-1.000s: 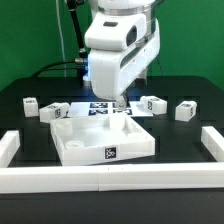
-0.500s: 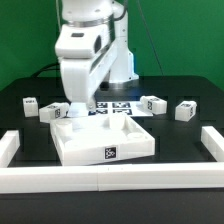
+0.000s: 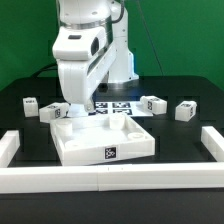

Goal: Assemble square table

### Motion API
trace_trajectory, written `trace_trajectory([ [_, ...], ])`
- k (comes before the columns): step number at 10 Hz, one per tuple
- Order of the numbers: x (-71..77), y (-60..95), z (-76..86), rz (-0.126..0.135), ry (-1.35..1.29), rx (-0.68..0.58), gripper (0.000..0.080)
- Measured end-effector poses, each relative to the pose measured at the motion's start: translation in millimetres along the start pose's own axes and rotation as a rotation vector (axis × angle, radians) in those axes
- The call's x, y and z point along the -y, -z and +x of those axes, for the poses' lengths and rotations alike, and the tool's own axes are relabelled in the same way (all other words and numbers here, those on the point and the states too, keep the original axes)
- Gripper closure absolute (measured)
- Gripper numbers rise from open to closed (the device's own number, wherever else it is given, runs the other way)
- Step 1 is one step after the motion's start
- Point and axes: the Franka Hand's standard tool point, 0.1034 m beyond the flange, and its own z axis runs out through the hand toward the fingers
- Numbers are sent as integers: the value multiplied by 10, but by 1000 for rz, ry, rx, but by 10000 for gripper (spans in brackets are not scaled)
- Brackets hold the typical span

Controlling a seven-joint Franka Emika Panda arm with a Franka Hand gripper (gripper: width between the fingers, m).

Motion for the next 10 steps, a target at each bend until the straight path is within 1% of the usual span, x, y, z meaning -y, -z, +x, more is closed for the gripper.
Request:
trace_trajectory([
  [1,63,-60,-96,25,19,-9,149],
  [2,68,-77,-168,47,25,-13,149],
  [3,36,-71,-218,30,58,-16,149],
  [4,27,-66,-241,-5,58,-14,149],
  [5,37,-79,-236,3,57,-14,149],
  [8,38,-86,-241,4,62,-14,149],
  [9,9,-88,-253,-22,120,-12,149],
  [10,-3,-112,-294,-70,227,-7,149],
])
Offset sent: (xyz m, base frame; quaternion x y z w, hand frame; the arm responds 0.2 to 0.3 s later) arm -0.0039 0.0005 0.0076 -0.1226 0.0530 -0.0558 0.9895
